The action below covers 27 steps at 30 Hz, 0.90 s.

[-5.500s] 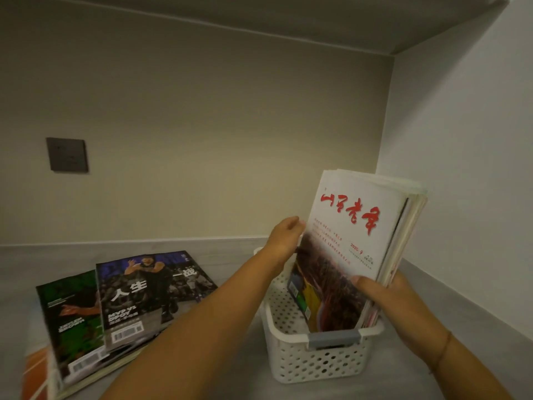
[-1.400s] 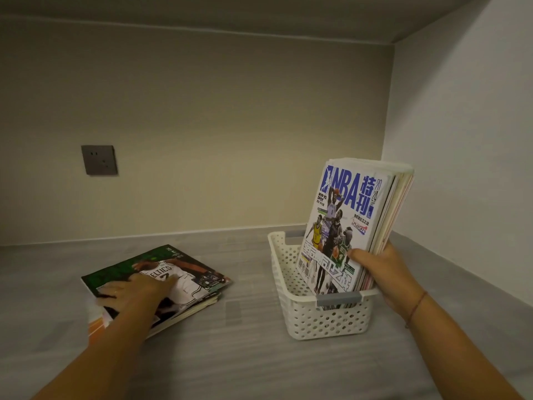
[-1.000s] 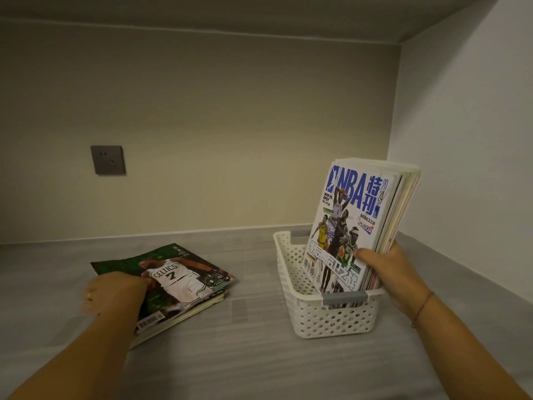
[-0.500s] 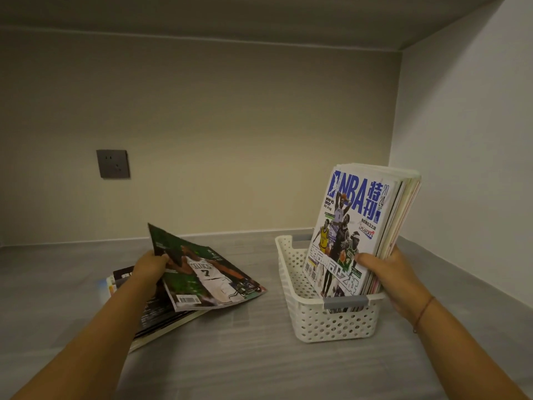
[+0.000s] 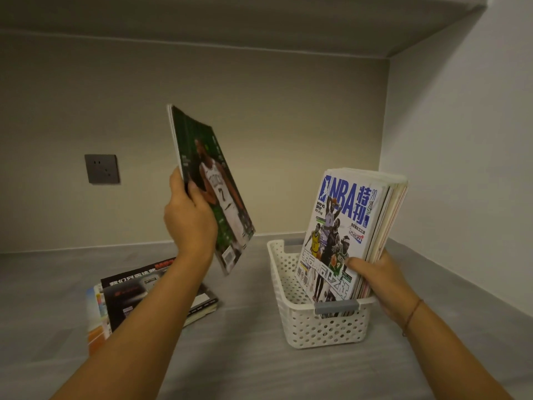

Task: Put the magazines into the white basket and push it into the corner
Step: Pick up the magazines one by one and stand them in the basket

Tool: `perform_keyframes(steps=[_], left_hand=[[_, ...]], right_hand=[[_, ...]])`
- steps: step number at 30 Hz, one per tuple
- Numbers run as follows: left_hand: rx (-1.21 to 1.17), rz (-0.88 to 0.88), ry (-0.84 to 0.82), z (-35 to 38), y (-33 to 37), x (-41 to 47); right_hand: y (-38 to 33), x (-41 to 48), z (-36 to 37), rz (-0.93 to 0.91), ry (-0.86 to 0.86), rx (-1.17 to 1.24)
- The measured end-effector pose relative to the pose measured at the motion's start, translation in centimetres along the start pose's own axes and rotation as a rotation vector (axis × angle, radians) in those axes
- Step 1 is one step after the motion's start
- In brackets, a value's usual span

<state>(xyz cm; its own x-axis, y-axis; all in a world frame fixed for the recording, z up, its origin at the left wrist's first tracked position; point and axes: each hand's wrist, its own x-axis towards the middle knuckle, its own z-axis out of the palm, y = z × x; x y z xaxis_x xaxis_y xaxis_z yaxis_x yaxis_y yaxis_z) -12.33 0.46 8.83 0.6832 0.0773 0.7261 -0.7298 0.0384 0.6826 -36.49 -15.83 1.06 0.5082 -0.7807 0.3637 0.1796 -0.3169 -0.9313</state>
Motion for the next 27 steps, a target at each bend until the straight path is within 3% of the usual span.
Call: perform_keyframes(steps=[7, 21, 27], left_hand=[[-0.041, 0.033, 0.013, 4.0, 4.4, -4.2], [0.037, 0.054, -0.340, 7.1, 5.7, -13.6], [-0.289, -0.119, -0.600, 7.4, 7.3, -16.0]], right_hand=[[0.3, 0.2, -0.1, -0.011, -0.015, 0.001], [0.9, 0.6, -0.4, -0.067, -0.020, -0.034], [0.4, 0.5, -0.2, -0.113, -0.089, -0.011]])
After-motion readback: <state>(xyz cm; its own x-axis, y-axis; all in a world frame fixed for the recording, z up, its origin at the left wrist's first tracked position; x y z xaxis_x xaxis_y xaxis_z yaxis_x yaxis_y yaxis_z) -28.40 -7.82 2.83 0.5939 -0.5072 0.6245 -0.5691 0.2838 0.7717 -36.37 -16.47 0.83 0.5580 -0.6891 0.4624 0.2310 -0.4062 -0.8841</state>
